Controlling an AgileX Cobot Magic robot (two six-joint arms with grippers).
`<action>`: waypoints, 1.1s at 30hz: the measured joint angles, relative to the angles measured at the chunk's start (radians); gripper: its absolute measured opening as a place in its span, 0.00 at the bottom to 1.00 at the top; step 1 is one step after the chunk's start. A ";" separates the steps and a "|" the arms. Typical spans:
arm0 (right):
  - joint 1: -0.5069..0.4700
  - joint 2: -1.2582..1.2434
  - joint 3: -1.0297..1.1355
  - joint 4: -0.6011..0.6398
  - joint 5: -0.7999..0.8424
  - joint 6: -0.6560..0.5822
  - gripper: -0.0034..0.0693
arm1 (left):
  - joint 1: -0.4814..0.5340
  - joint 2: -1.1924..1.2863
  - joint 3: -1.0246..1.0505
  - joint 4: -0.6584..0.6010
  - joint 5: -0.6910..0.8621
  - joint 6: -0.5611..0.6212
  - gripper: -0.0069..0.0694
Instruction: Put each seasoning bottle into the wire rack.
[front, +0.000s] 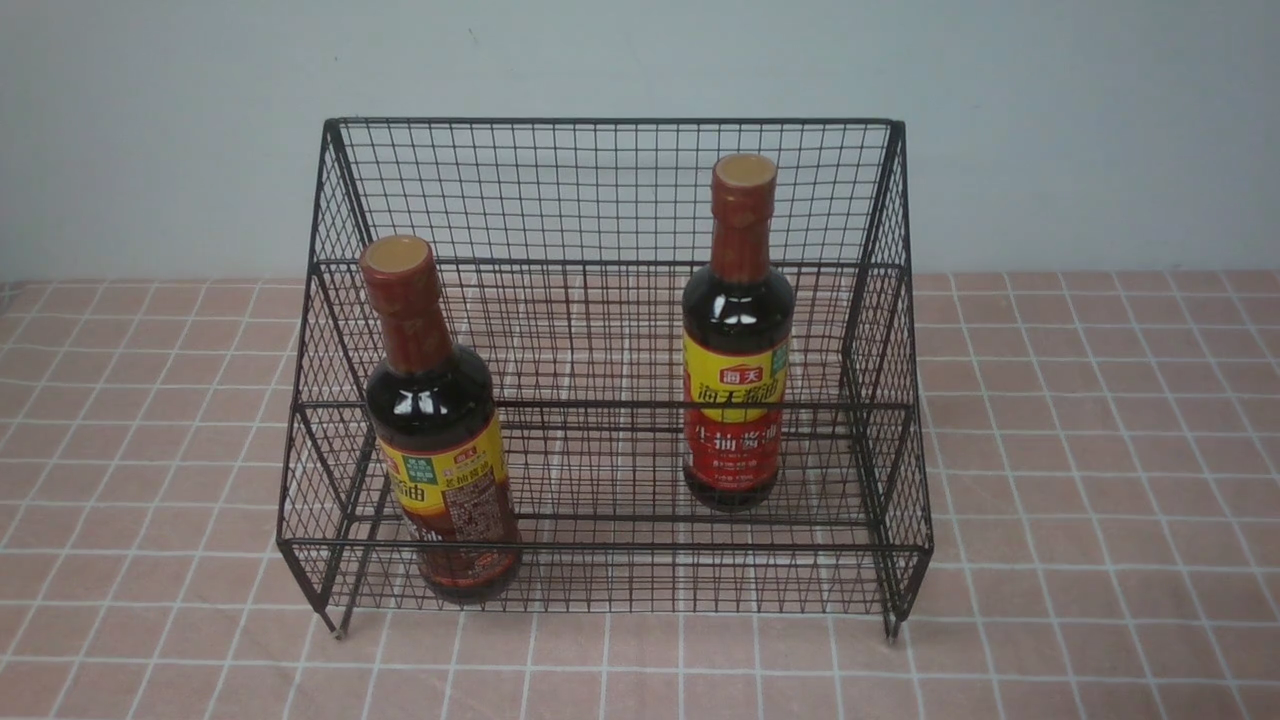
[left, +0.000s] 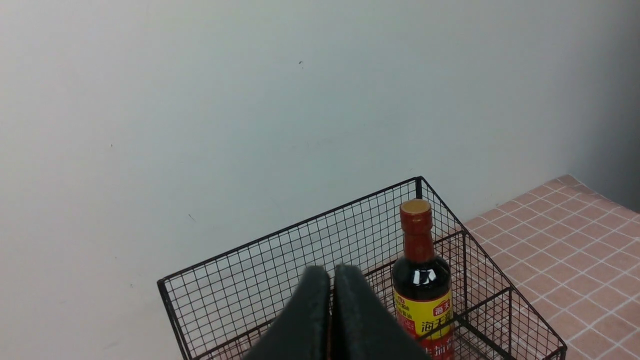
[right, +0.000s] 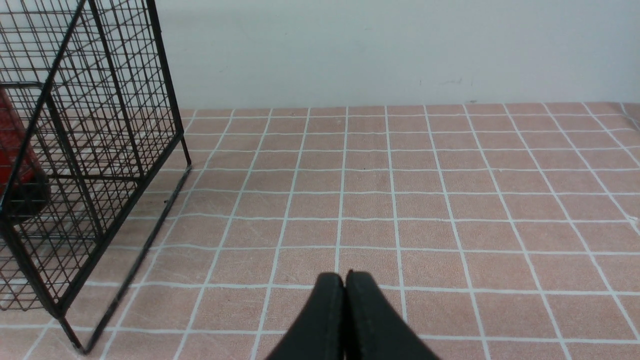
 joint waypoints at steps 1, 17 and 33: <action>0.000 0.000 0.000 0.000 0.000 0.000 0.03 | 0.000 0.000 0.000 0.000 0.001 -0.002 0.08; 0.000 0.000 0.000 0.000 0.000 0.000 0.03 | 0.113 -0.304 0.509 0.298 -0.056 -0.387 0.08; 0.000 -0.001 0.000 0.000 0.001 0.000 0.03 | 0.358 -0.489 1.022 0.260 -0.256 -0.411 0.08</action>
